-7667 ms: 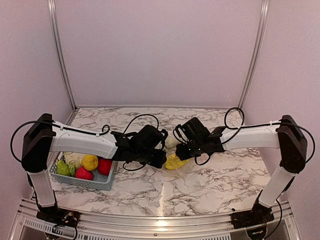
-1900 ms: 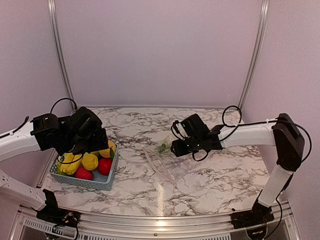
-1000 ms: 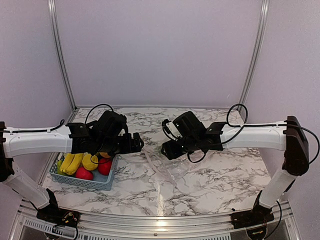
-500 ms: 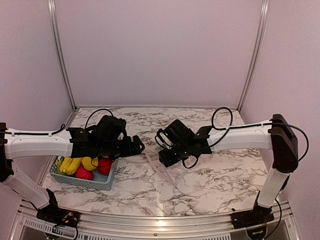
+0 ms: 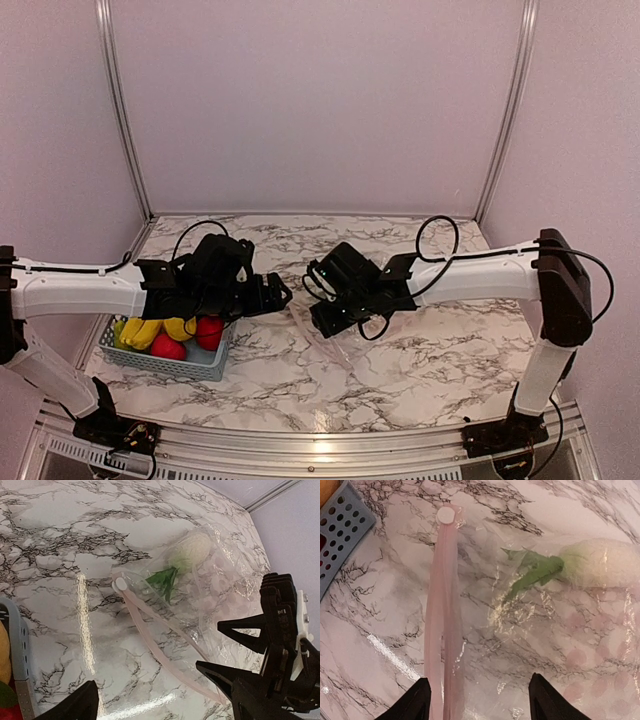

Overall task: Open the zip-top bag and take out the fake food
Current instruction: Pick up the fake vegetable from the zipper food storage bag.

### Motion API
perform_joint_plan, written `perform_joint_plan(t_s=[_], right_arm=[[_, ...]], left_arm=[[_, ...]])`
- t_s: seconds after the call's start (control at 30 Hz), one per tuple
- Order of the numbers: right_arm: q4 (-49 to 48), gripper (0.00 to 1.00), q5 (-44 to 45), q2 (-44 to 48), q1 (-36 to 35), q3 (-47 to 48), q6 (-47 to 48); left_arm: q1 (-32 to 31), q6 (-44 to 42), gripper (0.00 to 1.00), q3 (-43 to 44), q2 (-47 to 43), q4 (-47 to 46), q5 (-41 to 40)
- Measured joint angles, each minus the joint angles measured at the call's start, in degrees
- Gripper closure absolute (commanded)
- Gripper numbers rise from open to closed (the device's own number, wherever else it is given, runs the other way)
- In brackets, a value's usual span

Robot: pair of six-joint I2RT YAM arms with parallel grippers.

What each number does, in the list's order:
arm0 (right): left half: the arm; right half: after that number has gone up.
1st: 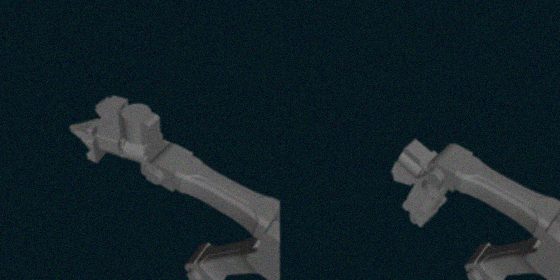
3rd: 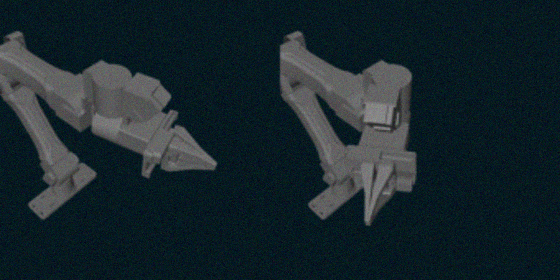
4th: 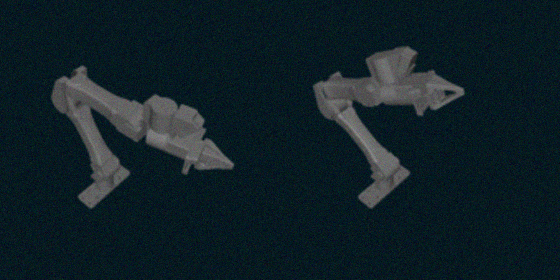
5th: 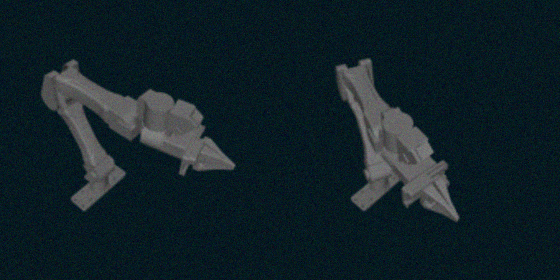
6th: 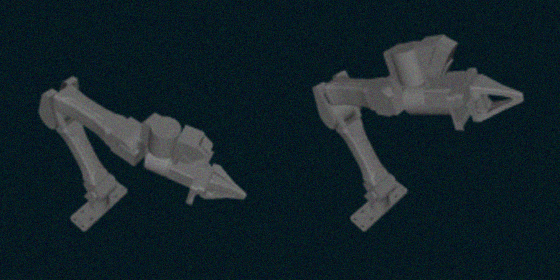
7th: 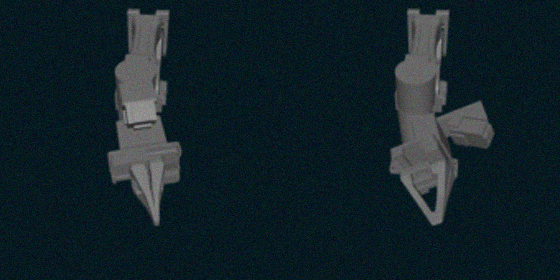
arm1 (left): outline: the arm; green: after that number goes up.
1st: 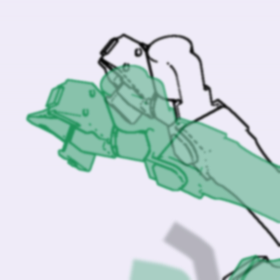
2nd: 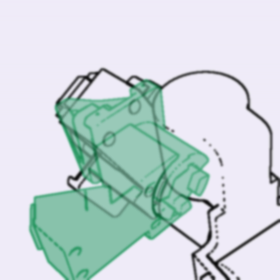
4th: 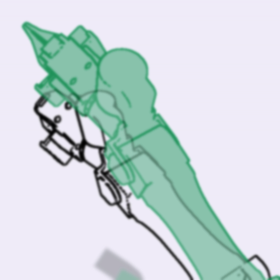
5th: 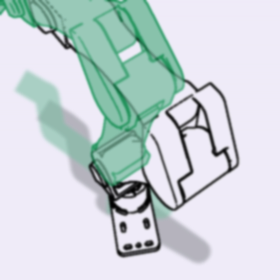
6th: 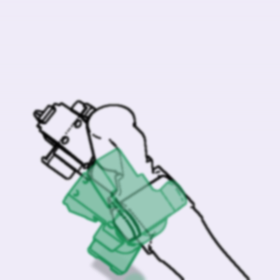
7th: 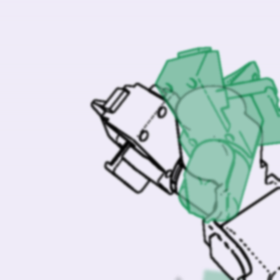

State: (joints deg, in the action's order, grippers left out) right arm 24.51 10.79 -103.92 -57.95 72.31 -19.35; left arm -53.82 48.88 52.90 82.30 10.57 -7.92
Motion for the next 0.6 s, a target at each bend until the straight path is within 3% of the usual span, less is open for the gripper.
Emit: perform_joint_plan(t_s=[0.2, 0.33, 0.43, 0.6], right_arm=[[0.24, 0.54, 1.68, -2.23, -0.07, 0.37, -0.76], [1.29, 0.76, 2.91, -3.63, -0.07, 1.07, -1.46], [1.84, 0.89, 3.54, -3.67, -0.09, 1.88, -1.97], [1.99, 0.95, 4.20, -3.63, -0.11, 3.67, -2.12]], left_arm=[[0.00, 0.04, 0.06, -0.81, 0.00, -0.39, 0.22], [0.00, 0.87, 0.10, -1.03, 0.04, -1.14, 1.01], [0.00, 1.68, 0.20, -1.03, 0.52, -3.06, 2.25], [0.00, 3.15, 0.35, -1.05, 3.23, -6.45, 4.22]])
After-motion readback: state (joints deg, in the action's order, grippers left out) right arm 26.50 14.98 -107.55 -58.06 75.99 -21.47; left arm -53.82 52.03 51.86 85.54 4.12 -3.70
